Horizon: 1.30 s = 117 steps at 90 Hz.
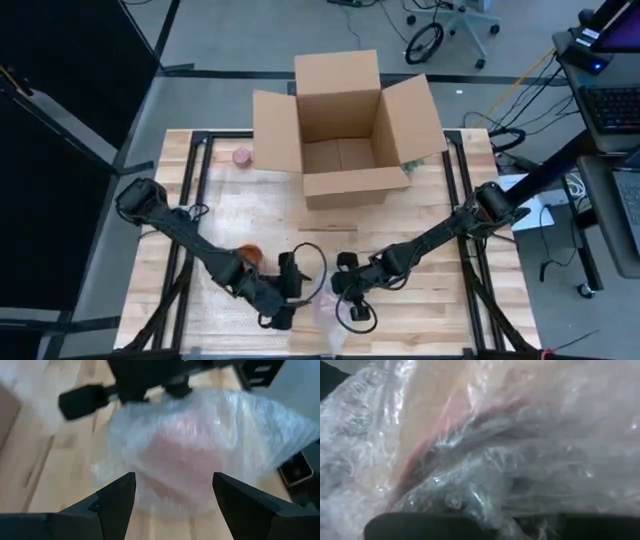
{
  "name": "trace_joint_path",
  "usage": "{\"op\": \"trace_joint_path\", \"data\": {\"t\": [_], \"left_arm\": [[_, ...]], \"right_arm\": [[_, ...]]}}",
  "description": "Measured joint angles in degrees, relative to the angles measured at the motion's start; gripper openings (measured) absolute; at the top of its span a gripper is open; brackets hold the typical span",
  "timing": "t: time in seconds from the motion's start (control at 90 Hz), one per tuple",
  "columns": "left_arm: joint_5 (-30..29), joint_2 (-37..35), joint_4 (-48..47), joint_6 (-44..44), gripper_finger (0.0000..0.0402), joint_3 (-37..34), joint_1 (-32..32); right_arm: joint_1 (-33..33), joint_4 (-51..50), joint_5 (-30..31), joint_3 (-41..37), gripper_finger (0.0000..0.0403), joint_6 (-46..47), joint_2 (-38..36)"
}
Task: Wrap mug
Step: Wrap the pink cup with the bubble wrap
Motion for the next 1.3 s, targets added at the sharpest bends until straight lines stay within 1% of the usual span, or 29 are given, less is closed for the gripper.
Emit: {"op": "trace_joint_path", "data": {"t": [0.056,0.122,0.233,0.311,0.422,0.533,0.633,0.811,0.922,1.011,1.144,1.3], "left_arm": [[1.7,0.4,1.1,1.0,0.0241,-0.1,1.1],[3.5,0.6,3.7,2.3,0.0218,-0.1,2.5],[9.2,0.7,9.0,4.9,0.0161,-0.1,4.3],[11.9,1.1,12.5,6.3,0.0116,-0.1,5.0],[13.1,2.4,14.8,8.3,0.0056,-0.1,5.5],[13.7,5.1,18.2,9.3,0.0012,-0.1,5.8],[13.8,7.2,20.6,9.9,0.0006,0.1,6.1],[13.8,9.5,20.5,10.6,0.0006,0.3,6.1],[14.3,10.3,19.9,13.3,0.0002,0.2,5.6],[14.2,10.4,19.5,16.1,0.0001,0.2,4.9],[14.1,10.5,18.6,15.6,0.0000,0.1,5.1],[13.8,8.9,17.4,15.9,0.0000,-0.1,5.1]], "right_arm": [[0.0,0.0,0.1,0.0,0.0000,0.0,0.0],[0.0,0.0,0.1,0.0,0.0000,0.0,0.0],[0.0,0.2,0.1,0.0,0.0000,0.0,0.0],[0.0,0.6,0.1,0.0,0.0000,0.0,0.0],[0.0,0.9,0.1,0.4,0.0000,0.0,-0.1],[0.0,0.3,0.1,1.4,0.0000,-0.5,-0.1],[0.0,-0.6,0.3,2.3,0.0000,-1.3,-0.1],[0.0,-4.7,1.7,5.1,0.0000,-2.1,-0.1],[-0.1,-5.8,2.3,6.8,0.0000,-3.0,0.3],[-0.1,-6.2,2.6,8.4,0.0000,-3.6,1.2],[-0.1,-7.6,3.7,8.6,0.0000,-4.0,1.9],[-0.9,-8.5,3.1,8.8,0.0000,-2.6,1.9]]}}
